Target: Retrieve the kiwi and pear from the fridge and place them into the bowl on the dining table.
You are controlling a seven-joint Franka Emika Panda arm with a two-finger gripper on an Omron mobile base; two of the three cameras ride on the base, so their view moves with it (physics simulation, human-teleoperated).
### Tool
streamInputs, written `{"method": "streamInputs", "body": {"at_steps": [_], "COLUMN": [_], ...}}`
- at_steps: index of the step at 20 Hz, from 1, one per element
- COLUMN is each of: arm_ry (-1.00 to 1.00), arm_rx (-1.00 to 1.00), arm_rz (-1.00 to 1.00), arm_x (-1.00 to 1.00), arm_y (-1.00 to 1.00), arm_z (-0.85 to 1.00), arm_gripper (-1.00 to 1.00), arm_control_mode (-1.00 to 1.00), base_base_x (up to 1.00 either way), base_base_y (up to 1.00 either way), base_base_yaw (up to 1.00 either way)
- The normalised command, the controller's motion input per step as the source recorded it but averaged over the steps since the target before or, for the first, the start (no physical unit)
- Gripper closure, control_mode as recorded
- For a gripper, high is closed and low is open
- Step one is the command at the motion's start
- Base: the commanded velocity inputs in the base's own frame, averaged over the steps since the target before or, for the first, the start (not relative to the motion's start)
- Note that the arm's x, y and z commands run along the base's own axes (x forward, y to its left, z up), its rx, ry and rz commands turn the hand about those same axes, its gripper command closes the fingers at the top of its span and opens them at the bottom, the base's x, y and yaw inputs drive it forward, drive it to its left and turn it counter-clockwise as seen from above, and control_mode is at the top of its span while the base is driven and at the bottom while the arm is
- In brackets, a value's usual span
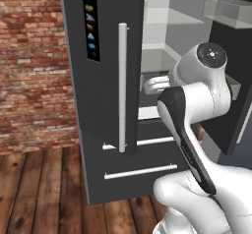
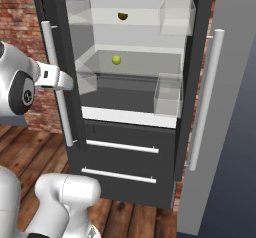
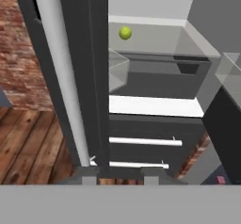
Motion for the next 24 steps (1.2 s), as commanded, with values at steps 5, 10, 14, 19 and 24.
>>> {"method": "streamInputs", "body": {"at_steps": [5,10,14,19,24], "arm_ry": [0.02,-0.13,-0.20,-0.22,-0.02], "arm_rx": [0.02,0.19,0.33,0.30,0.29], "arm_rz": [-0.01,-0.03,-0.15,-0.16,-0.10], "arm_x": [0.01,0.00,0.21,0.28,0.17], "arm_y": [-0.36,-0.18,-0.02,-0.01,-0.22], "arm_z": [-0.08,-0.19,0.00,0.16,0.67], "arm_gripper": [-1.00,-1.00,-1.00,-1.00,-1.00], "arm_control_mode": [-1.00,-1.00,-1.00,-1.00,-1.00], "base_base_x": [0.00,0.00,0.00,0.00,0.00], "base_base_y": [0.00,0.00,0.00,0.00,0.00], "base_base_yaw": [0.00,0.00,0.00,0.00,0.00]}}
